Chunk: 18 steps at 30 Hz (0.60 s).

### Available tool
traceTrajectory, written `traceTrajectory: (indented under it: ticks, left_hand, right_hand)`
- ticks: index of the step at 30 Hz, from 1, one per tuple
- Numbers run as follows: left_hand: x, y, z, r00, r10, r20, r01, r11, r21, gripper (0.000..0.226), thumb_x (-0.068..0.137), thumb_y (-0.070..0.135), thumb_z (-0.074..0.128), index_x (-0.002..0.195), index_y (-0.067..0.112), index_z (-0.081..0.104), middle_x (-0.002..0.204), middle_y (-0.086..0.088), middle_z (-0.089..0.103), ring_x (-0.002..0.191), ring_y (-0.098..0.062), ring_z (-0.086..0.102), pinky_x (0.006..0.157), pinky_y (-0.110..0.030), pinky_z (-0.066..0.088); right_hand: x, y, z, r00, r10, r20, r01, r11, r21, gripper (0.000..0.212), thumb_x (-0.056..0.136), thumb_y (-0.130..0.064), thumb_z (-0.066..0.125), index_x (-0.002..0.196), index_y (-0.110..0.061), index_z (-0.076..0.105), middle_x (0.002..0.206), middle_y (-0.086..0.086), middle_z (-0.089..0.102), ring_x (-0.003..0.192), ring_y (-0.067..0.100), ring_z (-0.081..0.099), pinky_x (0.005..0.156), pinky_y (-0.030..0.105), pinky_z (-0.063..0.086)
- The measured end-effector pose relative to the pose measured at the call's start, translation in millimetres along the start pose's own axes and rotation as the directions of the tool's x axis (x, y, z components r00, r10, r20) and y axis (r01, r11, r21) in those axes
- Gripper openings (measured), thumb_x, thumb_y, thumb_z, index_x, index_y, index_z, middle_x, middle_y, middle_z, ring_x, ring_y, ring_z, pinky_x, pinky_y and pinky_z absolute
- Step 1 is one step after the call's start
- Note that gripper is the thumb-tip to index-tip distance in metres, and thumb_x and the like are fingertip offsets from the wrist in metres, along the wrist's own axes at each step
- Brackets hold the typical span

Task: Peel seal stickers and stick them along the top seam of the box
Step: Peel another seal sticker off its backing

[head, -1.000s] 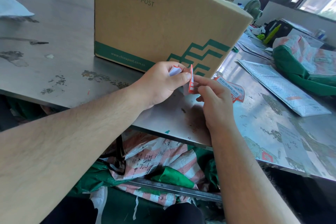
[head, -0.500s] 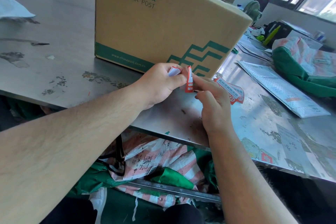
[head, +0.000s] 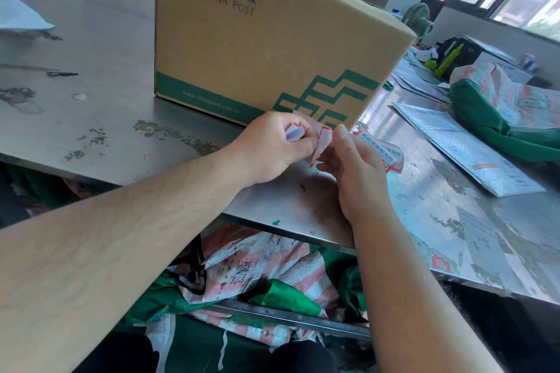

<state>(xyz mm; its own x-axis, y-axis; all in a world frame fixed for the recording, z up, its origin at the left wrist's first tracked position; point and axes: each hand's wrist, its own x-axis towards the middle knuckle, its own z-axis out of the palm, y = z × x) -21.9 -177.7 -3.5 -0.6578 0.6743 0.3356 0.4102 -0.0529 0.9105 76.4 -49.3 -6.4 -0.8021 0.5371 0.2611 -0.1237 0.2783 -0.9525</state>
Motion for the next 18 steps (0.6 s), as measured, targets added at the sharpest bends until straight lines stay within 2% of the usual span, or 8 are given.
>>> traceTrajectory:
  ticks: [5,9,12,15,16,18]
  left_hand:
    - [-1.7,1.9,-0.2,1.0,0.001,0.006,-0.001,1.0,0.016,0.021,0.087,0.029,0.071,0.068,0.026,0.065,0.068,0.013,0.066,0.068,-0.003,0.057,0.066,-0.017,0.045]
    - [-0.7,0.7,0.0,1.0,-0.002,-0.006,0.002,1.0,0.027,0.015,0.087,0.026,0.07,0.077,0.015,0.069,0.082,-0.007,0.072,0.081,-0.023,0.064,0.074,-0.032,0.05]
    - [-0.7,-0.3,0.2,1.0,-0.004,-0.002,0.004,1.0,0.023,0.02,0.089,0.023,0.068,0.08,0.005,0.067,0.081,-0.017,0.067,0.072,-0.019,0.054,0.068,-0.03,0.043]
    - [-1.9,1.7,-0.1,1.0,-0.015,0.0,0.015,1.0,0.024,0.021,0.09,0.02,0.064,0.078,0.003,0.064,0.072,-0.007,0.058,0.069,-0.012,0.047,0.065,-0.028,0.038]
    - [-1.8,1.7,-0.5,1.0,-0.022,0.001,0.022,1.0,0.004,0.02,0.091,0.018,0.063,0.073,0.009,0.065,0.07,-0.001,0.057,0.067,-0.01,0.047,0.066,-0.027,0.038]
    - [-1.9,1.1,-1.7,0.999,-0.039,0.0,0.039,0.996,-0.076,0.033,0.092,0.014,0.061,0.062,0.024,0.067,0.063,0.014,0.059,0.063,-0.003,0.05,0.064,-0.019,0.039]
  right_hand:
    - [-1.0,-1.0,-0.1,1.0,-0.007,0.007,0.007,1.0,-0.008,0.035,0.082,-0.051,0.062,0.075,-0.02,0.075,0.075,0.003,0.069,0.076,0.019,0.061,0.076,0.037,0.049]
    - [0.5,0.2,-1.2,1.0,0.006,0.001,-0.006,1.0,0.022,0.036,0.082,-0.049,0.061,0.078,-0.015,0.075,0.078,0.008,0.068,0.078,0.024,0.06,0.076,0.041,0.048]
    - [0.7,0.4,-0.6,1.0,0.014,-0.004,-0.014,1.0,0.021,0.032,0.084,-0.046,0.061,0.077,-0.018,0.076,0.077,0.006,0.069,0.078,0.023,0.06,0.075,0.04,0.048]
    - [0.3,-0.5,1.2,0.999,0.015,-0.042,-0.015,1.0,-0.006,0.028,0.089,-0.038,0.059,0.073,-0.023,0.076,0.075,0.001,0.07,0.075,0.02,0.061,0.074,0.036,0.05]
    - [0.1,-0.7,1.6,0.998,0.012,-0.061,-0.012,1.0,-0.006,0.028,0.09,-0.035,0.058,0.071,-0.023,0.075,0.073,0.0,0.07,0.074,0.019,0.061,0.073,0.035,0.05]
    - [-0.3,-1.4,2.3,0.995,0.015,-0.097,-0.015,1.0,0.006,0.026,0.091,-0.032,0.058,0.072,-0.021,0.073,0.071,-0.003,0.07,0.072,0.015,0.063,0.07,0.031,0.05]
